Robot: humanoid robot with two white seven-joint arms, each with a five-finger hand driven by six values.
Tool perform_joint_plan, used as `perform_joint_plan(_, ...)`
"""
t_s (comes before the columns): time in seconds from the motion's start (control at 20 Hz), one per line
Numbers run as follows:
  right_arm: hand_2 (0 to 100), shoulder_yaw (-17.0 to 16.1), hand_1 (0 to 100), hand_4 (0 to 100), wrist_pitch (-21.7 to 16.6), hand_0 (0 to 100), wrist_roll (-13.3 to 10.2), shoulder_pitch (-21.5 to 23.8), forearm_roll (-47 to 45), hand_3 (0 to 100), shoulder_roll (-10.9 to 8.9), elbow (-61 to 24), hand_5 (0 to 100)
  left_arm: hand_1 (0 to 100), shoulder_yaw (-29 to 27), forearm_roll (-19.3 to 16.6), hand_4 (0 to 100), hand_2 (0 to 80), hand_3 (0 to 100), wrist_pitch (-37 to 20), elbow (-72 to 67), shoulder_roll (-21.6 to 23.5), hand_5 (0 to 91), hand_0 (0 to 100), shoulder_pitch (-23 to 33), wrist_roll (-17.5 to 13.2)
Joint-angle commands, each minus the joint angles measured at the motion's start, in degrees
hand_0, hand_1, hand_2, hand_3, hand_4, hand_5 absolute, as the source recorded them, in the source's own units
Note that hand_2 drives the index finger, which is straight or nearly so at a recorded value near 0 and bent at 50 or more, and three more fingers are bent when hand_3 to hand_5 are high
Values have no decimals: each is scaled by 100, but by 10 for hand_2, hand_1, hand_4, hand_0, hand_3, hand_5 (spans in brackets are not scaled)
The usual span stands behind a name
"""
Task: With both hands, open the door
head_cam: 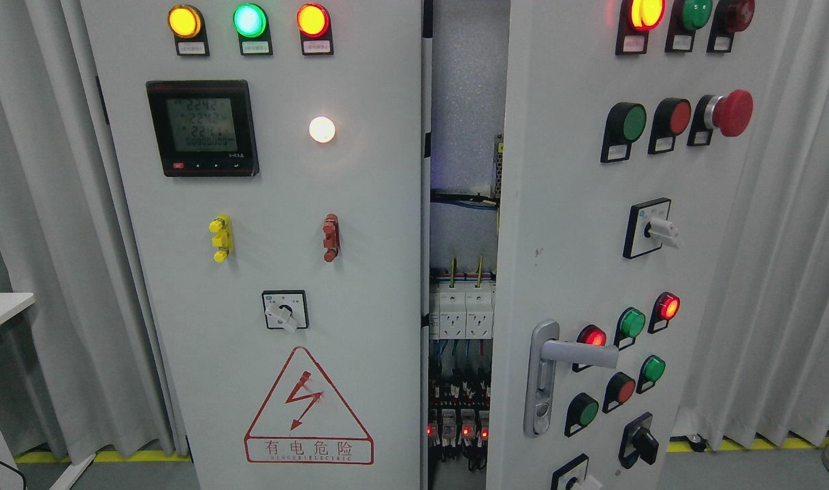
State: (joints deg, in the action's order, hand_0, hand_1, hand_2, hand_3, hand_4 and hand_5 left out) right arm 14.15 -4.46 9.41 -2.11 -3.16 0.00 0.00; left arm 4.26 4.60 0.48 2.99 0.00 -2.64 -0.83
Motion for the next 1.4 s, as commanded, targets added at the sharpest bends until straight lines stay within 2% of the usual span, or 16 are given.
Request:
perform_joint_plan(0.0,0,0,0,0,-3,218,-1,0,0,0,-9,114,0,0,4,-3,34,27,28,23,8,0,0,288,0,4)
perform_joint_plan(0.45,0,0,0,0,-3,218,-1,0,0,0,0,106,0,0,22,-21,34,27,28,14,96,0,0,288,26,3)
perform_joint_plan(0.6,0,0,0,0,-3,218,-1,0,0,0,0,106,0,0,13,-12,34,27,27,23,1059,96,0,288,236,-127)
perform_joint_plan(0.7,0,0,0,0,-3,218,-1,0,0,0,0,114,0,0,4,-12,34,27,27,49,1807,158,0,288,482,-626)
perform_joint_plan(0.75,0,0,0,0,-3,218,-1,0,0,0,0,114,0,0,4,-12,34,27,27,49,2080,193,0,288,562,-1073)
perform_joint_plan(0.85,0,0,0,0,-3,218,-1,0,0,0,-9,106,0,0,-4,-12,34,27,27,14,2415,290,0,288,615,-2171)
perform_joint_plan(0.95,0,0,0,0,-3,218,-1,0,0,0,-9,114,0,0,-65,-3,34,27,27,-39,2976,413,0,288,702,-3436)
perform_joint_plan(1.0,0,0,0,0,-3,218,-1,0,0,0,0,106,0,0,-136,-12,34,27,27,-48,3344,457,0,288,833,-3859)
perform_joint_plan(1.05,0,0,0,0,-3,218,-1,0,0,0,0,114,0,0,-171,-12,34,27,27,-39,3862,535,0,288,1009,-4116)
perform_joint_plan(1.2,0,0,0,0,-3,218,-1,0,0,0,0,114,0,0,-145,6,34,27,27,-39,5522,948,0,288,1457,-4162)
perform_joint_plan(1.35,0,0,0,0,-3,218,-1,0,0,0,-9,106,0,0,-110,14,34,27,27,-39,7052,1160,0,288,1827,-4171)
